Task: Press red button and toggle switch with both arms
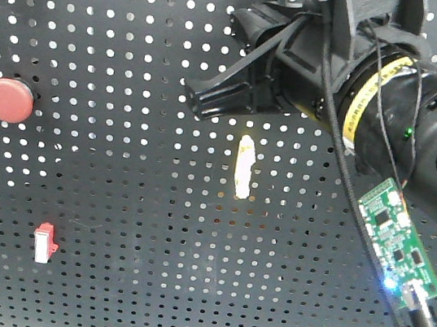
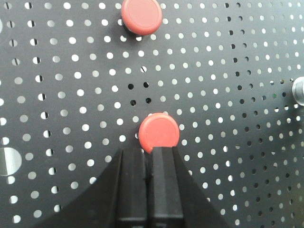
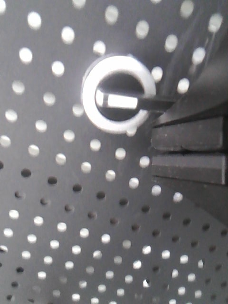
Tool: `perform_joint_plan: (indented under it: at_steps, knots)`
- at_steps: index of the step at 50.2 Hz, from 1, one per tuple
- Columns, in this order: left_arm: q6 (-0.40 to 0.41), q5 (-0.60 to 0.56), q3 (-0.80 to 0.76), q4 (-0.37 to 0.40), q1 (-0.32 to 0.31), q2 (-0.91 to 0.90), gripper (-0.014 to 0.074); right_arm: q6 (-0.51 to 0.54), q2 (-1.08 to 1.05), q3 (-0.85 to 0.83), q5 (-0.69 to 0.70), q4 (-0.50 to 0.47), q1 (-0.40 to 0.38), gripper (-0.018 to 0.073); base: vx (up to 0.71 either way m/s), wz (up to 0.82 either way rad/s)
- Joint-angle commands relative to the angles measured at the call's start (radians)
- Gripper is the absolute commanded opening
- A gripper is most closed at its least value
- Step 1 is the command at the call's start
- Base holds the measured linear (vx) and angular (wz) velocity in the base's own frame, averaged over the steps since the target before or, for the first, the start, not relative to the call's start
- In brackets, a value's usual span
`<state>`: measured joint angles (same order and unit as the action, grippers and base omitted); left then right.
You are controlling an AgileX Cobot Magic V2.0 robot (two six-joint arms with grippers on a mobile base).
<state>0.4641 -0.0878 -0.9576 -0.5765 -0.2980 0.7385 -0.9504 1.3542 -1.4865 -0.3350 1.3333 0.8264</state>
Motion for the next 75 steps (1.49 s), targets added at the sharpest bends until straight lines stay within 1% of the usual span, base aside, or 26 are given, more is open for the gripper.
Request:
perform_joint_plan:
  at_steps: [1, 12, 19, 24, 28, 35, 43, 47, 75]
  knots:
    - [0.011, -0.058, -0.023, 0.014, -0.003, 0.003, 0.0002, -0.01, -0.056, -0.035, -0.075, 0.059, -0.007, -0.0002, 0.0, 0.0]
    - [0.011, -0.058, -0.023, 0.014, -0.003, 0.003, 0.0002, -0.005, -0.078, -0.035, -0.056, 0.055, -0.007, -0.0002, 0.0, 0.0]
    - [0.011, -0.055, -0.023, 0.014, -0.003, 0.001, 0.0002, -0.004, -0.093, 0.006, 0.041, 0.037, -0.002, -0.0002, 0.0, 0.0]
    - [0.011, -0.05, -0.023, 0.014, -0.003, 0.002, 0.0002, -0.033, -0.126, 0.059, 0.108, 0.041, -0.002, -0.0002, 0.0, 0.0]
    - [0.011, -0.049, -0.023, 0.014, -0.003, 0.002, 0.0002, -0.055, -0.174, 0.111, 0.098, 0.046, -0.003, -0.0002, 0.0, 0.0]
    - [0.011, -0.049, -0.023, 0.014, -0.003, 0.002, 0.0002, -0.055, -0.263, 0.181, 0.101, 0.069, -0.003, -0.0002, 0.0, 0.0]
    - [0.011, -0.049, -0.023, 0.014, -0.003, 0.002, 0.0002, -0.055, -0.35, 0.226, 0.104, 0.107, -0.003, -0.0002, 0.0, 0.0]
    - [0.011, -0.045, -0.023, 0.014, -0.003, 0.002, 0.0002, -0.055, -0.376, 0.242, 0.102, 0.106, -0.003, -0.0002, 0.0, 0.0]
    - [0.011, -0.037, -0.023, 0.014, -0.003, 0.002, 0.0002, -0.056, -0.388, 0.258, 0.087, 0.1, -0.003, 0.0, 0.0, 0.0]
